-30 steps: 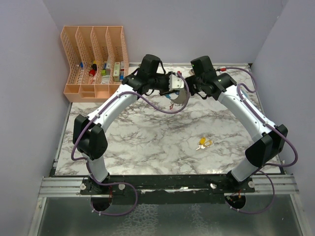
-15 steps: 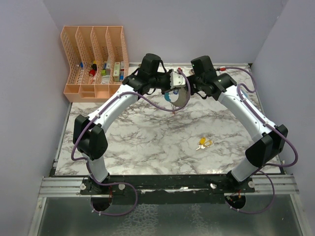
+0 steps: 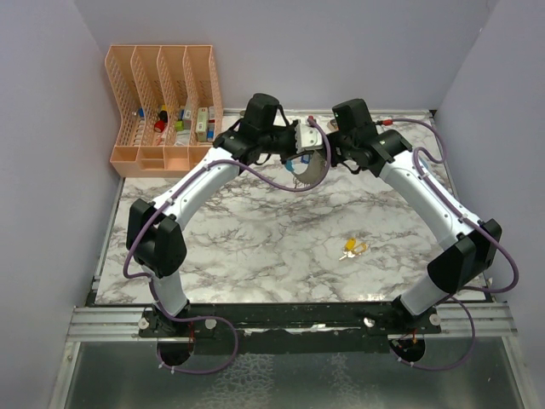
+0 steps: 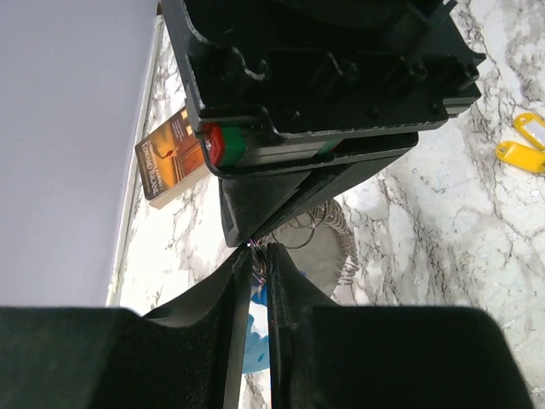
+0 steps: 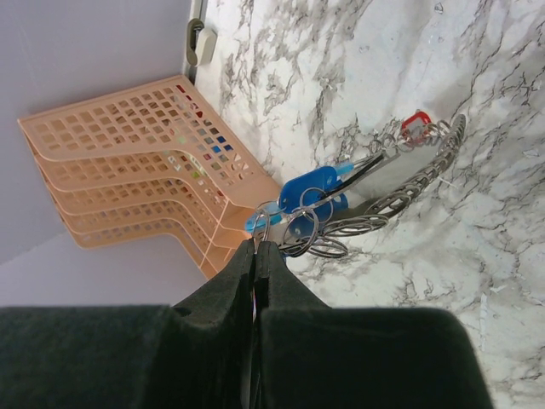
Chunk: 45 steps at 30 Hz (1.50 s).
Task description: Put the keys on the keyring
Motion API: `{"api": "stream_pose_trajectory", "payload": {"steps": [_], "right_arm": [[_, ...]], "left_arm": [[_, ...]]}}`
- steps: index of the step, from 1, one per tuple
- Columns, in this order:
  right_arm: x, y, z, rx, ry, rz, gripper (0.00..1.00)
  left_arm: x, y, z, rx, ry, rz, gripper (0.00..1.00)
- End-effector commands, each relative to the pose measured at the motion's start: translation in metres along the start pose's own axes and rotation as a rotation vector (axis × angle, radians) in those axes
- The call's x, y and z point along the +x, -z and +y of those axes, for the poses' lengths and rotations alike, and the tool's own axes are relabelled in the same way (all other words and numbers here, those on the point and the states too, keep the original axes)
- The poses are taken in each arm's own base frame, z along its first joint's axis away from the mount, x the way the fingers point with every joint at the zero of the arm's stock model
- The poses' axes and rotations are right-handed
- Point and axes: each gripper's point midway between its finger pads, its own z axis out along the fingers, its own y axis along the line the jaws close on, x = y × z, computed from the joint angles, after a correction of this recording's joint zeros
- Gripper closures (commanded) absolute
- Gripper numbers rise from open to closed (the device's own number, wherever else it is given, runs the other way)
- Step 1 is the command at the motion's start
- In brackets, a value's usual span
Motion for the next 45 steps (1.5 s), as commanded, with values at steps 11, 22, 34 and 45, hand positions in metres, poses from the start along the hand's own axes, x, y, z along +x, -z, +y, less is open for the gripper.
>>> {"api": "stream_pose_trajectory", "payload": {"steps": [11, 22, 34, 45], "right_arm": [[-0.001, 0.02, 0.023, -0.094, -0.039, 0.021, 0.99], [-0.008, 0.023, 0.02, -0.17, -0.005, -0.013, 0.69], [-0.123, 0.081, 0.04, -0.57, 0.759, -0.319, 0.32], [-0.037, 0.117, 0.007, -1.014, 1.485, -0.088, 0.56]], "left_arm": [[0.009, 0.002, 0.008, -0.058, -0.005, 0.046, 1.0], [0.005, 0.009, 0.002, -0.017, -0.04, 0.058, 1.0], [-0.019, 0.04, -0.023, 0.203, -0.082, 0.104, 1.0], [-0.04, 0.044, -0.038, 0.337, 0.01, 0.09, 1.0]]}}
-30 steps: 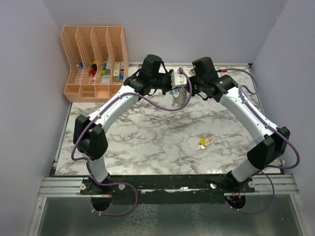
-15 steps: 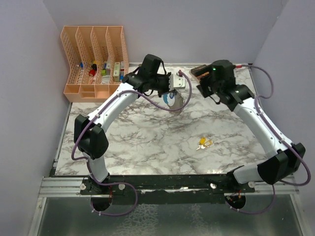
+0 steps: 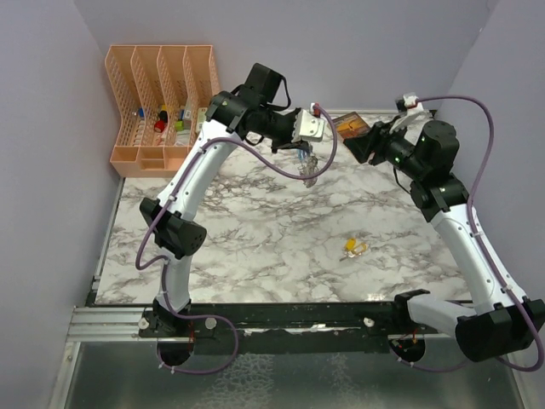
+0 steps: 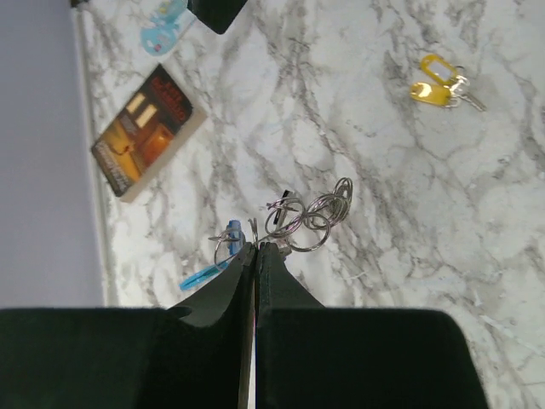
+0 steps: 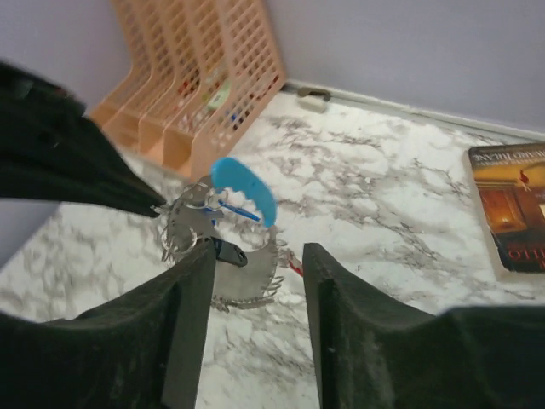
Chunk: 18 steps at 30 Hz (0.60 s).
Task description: Put the keys on the keyring
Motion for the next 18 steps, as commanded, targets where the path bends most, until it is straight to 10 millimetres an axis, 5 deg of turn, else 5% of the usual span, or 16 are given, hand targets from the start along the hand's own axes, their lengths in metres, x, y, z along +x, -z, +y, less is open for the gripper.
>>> {"api": "stream_pose_trajectory", "payload": {"steps": [1, 5, 10, 18], "right_arm": [[0.007, 0.015, 0.047, -0.326, 0.308, 0.0, 0.55], [0.012, 0.035, 0.07, -0.469, 0.416, -0.034, 0.6], [0.043, 0.053, 0.091, -0.658, 0.441, 0.028, 0.75], [0.079, 0.06, 0.096, -0.686, 0.4, 0.046, 0.74]], "left_arm": [[0.003, -0.008, -0.039, 0.141, 0.093, -0.029, 1.0], [0.005, -0.007, -0.057, 0.19, 0.117, -0.021, 1.0], [0.008, -0.007, -0.074, 0.256, 0.132, -0.013, 1.0], [-0.014, -0.005, -0.084, 0.3, 0.113, -0.098, 1.0]]}}
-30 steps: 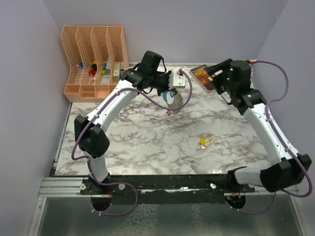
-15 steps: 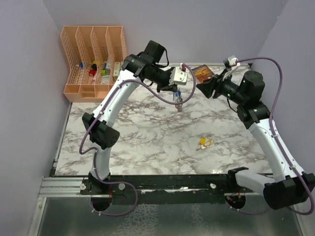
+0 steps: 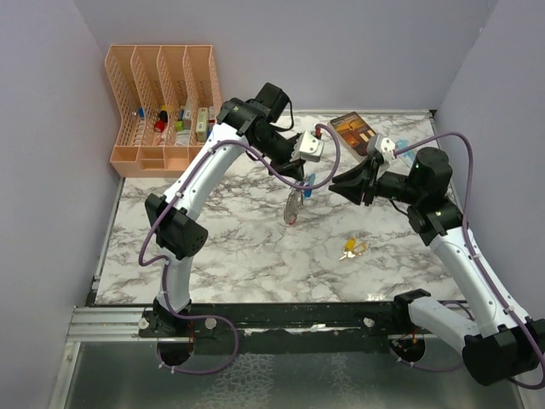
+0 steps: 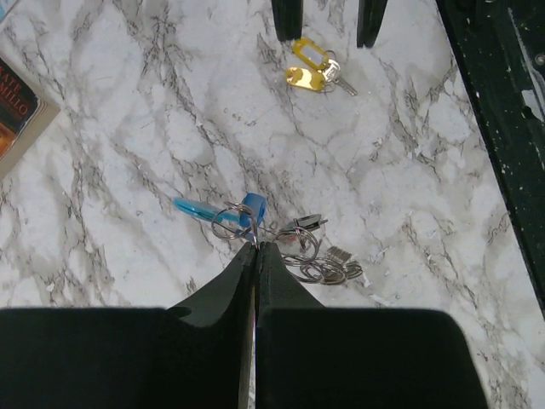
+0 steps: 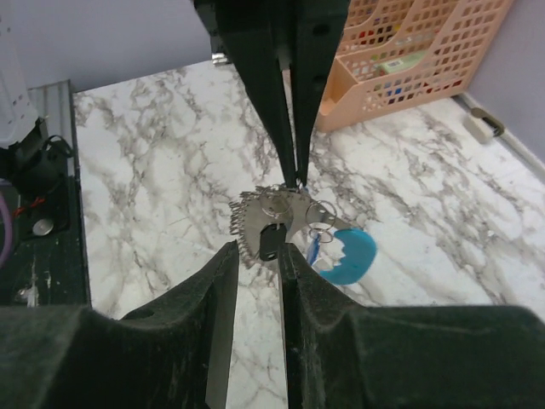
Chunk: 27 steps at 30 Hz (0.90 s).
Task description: Put the keys on the keyring
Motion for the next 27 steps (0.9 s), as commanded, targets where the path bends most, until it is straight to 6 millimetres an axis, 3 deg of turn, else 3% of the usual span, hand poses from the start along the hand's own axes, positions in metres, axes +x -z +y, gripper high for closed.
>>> {"api": "stream_pose_trajectory", "payload": {"steps": [1, 5, 12, 27], "right_arm": [[0.009, -0.002, 0.018, -0.08, 0.016, -0.029, 0.75], [0.02, -0.009, 0.019, -0.089, -0.003, -0.017, 0.77], [0.015, -0.016, 0.014, -0.07, 0.019, -0.038, 0.79], [0.035, -0.023, 0.015, -0.089, -0.014, 0.036, 0.8]], "left_arm": [[-0.041, 0.008, -0.02, 0.048, -0.078, -0.135, 1.0], [-0.046, -0.005, -0.031, 0.1, -0.073, -0.158, 1.0], [-0.051, -0.018, -0.035, 0.116, -0.064, -0.159, 1.0], [-0.048, -0.016, -0.04, 0.101, -0.075, -0.125, 1.0]]}}
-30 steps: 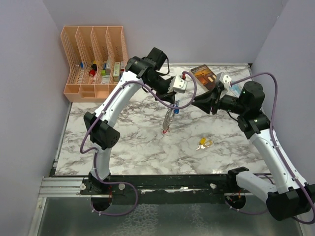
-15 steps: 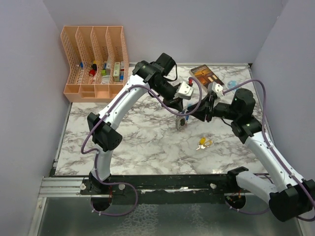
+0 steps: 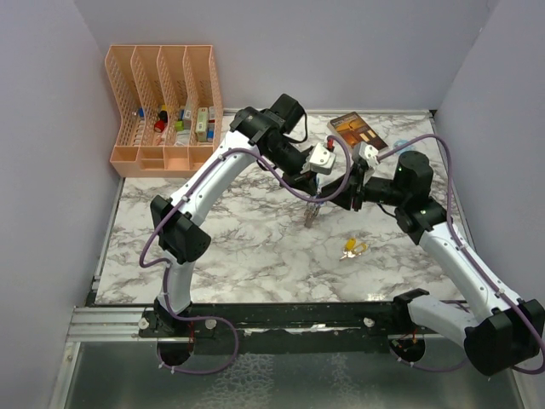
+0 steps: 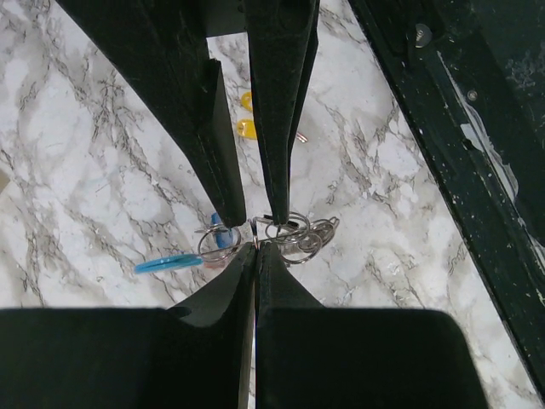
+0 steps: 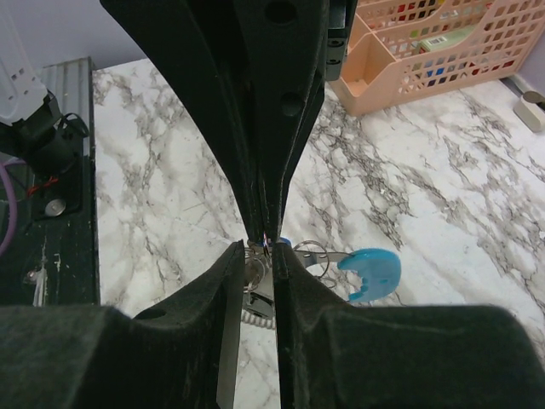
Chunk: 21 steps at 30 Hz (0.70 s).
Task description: Put the keys on the keyring
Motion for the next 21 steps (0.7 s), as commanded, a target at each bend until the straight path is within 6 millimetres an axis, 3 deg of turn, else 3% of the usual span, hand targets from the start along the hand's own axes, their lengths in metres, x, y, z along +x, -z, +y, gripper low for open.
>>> {"api": "stream_pose_trajectory", "payload": {"steps": [1, 10, 21], "right_arm": [[-0.008, -0.0025, 0.0003, 0.004, 0.033, -0.001, 0.8], [-0.0051, -0.009, -0.001, -0.012, 0.033, 0.016, 0.8], [0.0008, -0.0072, 0.0015, -0.012, 0.017, 0.039, 0.81]], "left_arm": [[-0.0224, 0.0115, -0.0082, -0.021, -0.06, -0.041, 1.0], [-0.0297, 0.0118, -0.0094, -0.022, -0.069, -0.058, 1.0], [-0.0244, 0.0131, -0.0122, -0.023, -0.065, -0.031, 1.0]]}}
